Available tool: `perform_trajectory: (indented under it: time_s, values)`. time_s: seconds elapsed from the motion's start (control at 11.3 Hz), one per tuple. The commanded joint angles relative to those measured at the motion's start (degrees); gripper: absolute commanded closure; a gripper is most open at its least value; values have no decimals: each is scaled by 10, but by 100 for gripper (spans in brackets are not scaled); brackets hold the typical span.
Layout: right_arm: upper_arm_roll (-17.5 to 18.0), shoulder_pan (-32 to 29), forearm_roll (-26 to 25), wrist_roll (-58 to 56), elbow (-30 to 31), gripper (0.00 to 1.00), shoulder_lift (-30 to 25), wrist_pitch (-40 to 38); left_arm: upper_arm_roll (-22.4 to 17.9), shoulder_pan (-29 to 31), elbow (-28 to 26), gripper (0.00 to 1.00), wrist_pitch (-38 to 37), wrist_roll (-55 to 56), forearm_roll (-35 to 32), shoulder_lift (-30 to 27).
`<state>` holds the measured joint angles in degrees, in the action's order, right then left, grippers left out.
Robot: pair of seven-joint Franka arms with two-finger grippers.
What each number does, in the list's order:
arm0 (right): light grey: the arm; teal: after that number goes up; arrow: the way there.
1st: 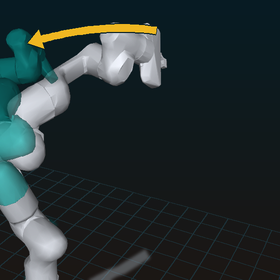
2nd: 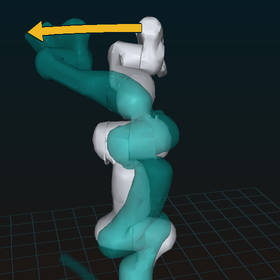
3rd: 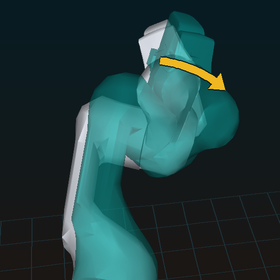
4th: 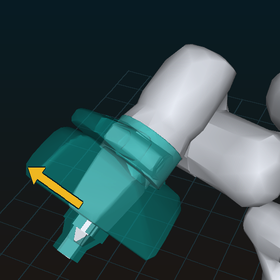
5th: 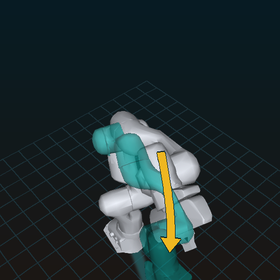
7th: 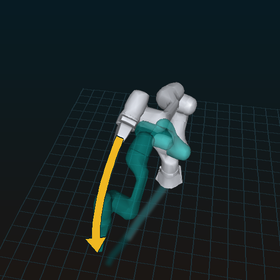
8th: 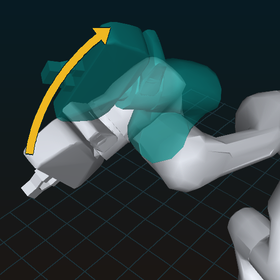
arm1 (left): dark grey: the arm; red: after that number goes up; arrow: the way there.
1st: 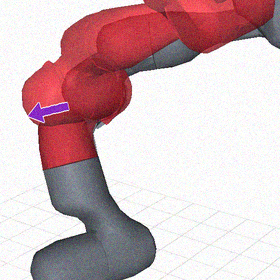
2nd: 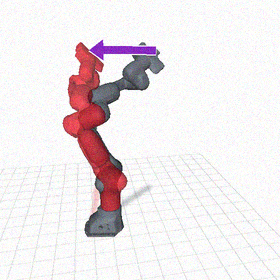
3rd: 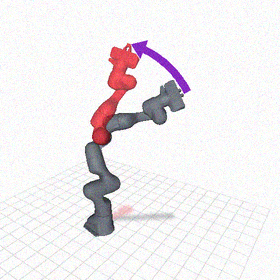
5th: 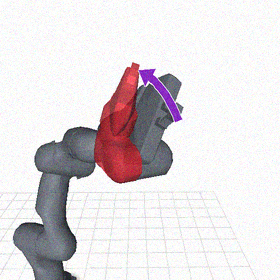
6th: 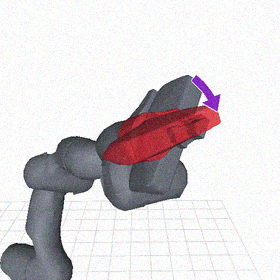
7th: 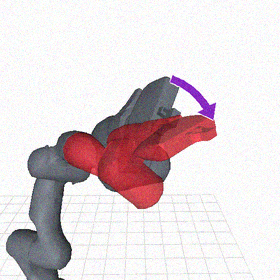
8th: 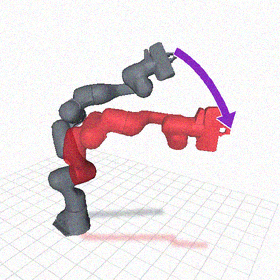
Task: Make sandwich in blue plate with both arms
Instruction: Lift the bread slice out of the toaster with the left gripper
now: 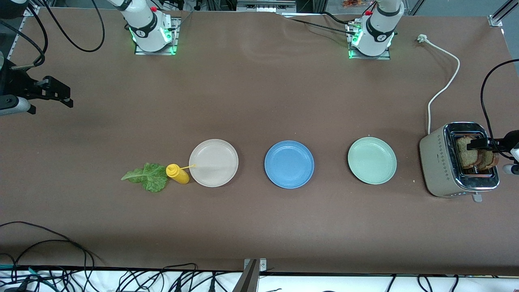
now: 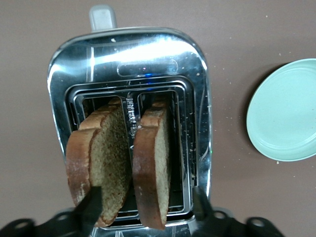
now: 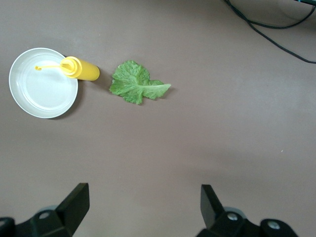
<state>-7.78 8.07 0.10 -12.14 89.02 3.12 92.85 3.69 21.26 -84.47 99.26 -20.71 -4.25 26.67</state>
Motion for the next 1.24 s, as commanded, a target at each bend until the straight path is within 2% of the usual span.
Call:
perform_trajectory:
  time_s: [0.0, 0.09, 0.18, 0.27, 0.35, 0.44, 0.89, 1.15]
  values:
    - [0, -2, 5, -3, -7, 0, -1, -10, 4, 6, 11, 32, 0, -4, -3, 17]
    - [0, -2, 5, -3, -7, 0, -1, -9, 4, 5, 7, 32, 0, 0, 14, 27]
    - [0, -2, 5, -2, -7, 0, -1, -9, 4, 2, 7, 43, -1, 4, 20, 29]
    - [0, -2, 5, -2, -7, 0, -1, -9, 4, 2, 9, 61, -2, 1, 18, 29]
    - [0, -2, 5, -2, -7, 0, -1, -9, 5, 6, 7, 86, -6, -6, 20, 29]
    - [0, -2, 5, -3, -7, 0, -1, -9, 5, 6, 9, 100, -8, -8, 19, 28]
    - [0, -3, 5, -3, -7, 0, -1, -9, 8, 3, 17, 100, -42, -5, 13, 3]
    - [0, -3, 5, -3, -7, 0, -1, -11, 14, -1, 39, 100, -108, -4, 5, -35]
